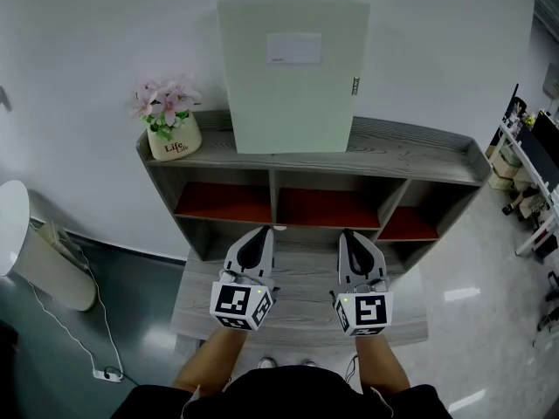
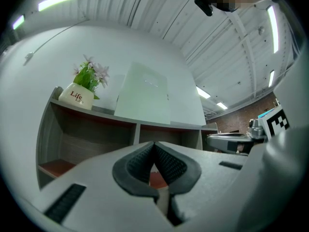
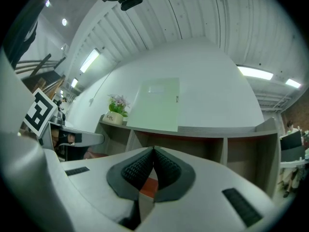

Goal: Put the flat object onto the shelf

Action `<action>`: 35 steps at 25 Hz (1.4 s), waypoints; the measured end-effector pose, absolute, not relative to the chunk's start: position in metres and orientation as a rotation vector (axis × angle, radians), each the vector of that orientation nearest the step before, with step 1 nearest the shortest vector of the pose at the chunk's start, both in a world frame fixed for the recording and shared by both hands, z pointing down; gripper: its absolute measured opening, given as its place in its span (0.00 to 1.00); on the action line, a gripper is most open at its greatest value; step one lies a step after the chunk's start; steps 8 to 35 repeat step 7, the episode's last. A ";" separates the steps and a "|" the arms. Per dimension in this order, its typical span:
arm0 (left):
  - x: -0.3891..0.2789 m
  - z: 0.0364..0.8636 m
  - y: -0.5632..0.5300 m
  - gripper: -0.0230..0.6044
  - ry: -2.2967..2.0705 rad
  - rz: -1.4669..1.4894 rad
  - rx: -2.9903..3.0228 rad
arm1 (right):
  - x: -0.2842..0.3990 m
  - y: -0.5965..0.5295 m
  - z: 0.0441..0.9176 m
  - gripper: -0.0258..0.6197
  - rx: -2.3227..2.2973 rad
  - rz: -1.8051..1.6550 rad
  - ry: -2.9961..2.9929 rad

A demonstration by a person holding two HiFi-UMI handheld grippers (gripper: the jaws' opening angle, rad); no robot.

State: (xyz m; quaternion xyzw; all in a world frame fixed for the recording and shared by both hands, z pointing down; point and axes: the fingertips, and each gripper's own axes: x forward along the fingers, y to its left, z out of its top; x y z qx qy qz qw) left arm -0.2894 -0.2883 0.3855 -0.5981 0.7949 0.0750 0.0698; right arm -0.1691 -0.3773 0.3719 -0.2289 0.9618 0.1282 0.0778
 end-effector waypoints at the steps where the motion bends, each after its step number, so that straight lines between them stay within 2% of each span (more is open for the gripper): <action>1: -0.290 0.385 -0.288 0.05 2.393 0.224 -1.798 | -0.169 -0.377 0.372 0.08 -0.687 0.385 2.880; 35: -0.290 0.389 -0.285 0.05 2.401 0.205 -1.800 | -0.168 -0.374 0.371 0.08 -0.695 0.393 2.875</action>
